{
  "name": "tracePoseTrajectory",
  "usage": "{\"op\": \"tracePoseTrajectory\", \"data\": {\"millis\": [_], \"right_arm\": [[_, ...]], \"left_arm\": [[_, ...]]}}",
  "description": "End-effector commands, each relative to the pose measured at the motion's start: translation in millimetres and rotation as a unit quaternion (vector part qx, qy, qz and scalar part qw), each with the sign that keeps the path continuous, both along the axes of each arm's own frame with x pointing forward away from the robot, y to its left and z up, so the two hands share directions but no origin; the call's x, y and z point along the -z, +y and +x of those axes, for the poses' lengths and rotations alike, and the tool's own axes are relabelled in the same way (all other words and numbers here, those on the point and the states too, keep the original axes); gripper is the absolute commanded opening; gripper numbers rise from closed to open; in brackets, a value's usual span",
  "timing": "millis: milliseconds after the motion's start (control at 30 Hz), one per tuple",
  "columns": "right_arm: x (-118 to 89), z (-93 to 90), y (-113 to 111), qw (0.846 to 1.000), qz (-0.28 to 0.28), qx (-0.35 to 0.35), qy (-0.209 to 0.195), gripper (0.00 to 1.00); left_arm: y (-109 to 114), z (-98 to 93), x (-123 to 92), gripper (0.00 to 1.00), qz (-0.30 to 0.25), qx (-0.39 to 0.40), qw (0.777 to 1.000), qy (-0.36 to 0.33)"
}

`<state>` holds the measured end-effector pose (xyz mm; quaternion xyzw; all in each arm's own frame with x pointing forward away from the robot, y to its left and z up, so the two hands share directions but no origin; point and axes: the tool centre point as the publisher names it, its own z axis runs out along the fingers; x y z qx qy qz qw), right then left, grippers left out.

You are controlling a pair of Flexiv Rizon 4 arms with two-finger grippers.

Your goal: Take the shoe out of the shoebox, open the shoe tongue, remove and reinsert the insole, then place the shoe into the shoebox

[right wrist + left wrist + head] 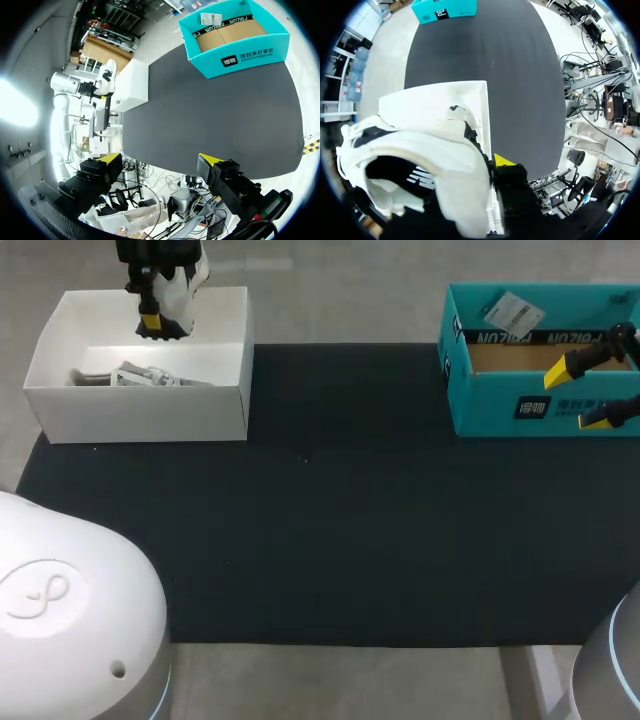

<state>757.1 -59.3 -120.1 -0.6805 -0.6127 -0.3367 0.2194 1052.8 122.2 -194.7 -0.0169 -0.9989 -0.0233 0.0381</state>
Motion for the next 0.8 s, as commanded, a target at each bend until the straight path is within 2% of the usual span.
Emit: {"op": "tracePoseTrajectory", "data": {"millis": [33, 333, 533, 800], "right_arm": [[0, 0.8, 1, 1.000, -0.001, 0.000, 0.001, 1.00], [0, 0.8, 1, 1.000, -0.001, 0.000, 0.001, 1.00], [0, 0.8, 1, 1.000, -0.001, 0.000, 0.001, 1.00], [0, 0.8, 1, 1.000, -0.001, 0.000, 0.001, 1.00]], "left_arm": [[24, 16.3, 3, 0.00, -0.005, -0.005, 1.000, 0.003], [75, 45.3, 19, 0.00, -0.011, -0.035, 0.999, 0.014], [108, 73.6, 29, 0.00, -0.018, -0.054, 0.998, 0.021], [132, 87.4, 36, 0.00, -0.008, -0.033, 0.999, 0.036]]}}
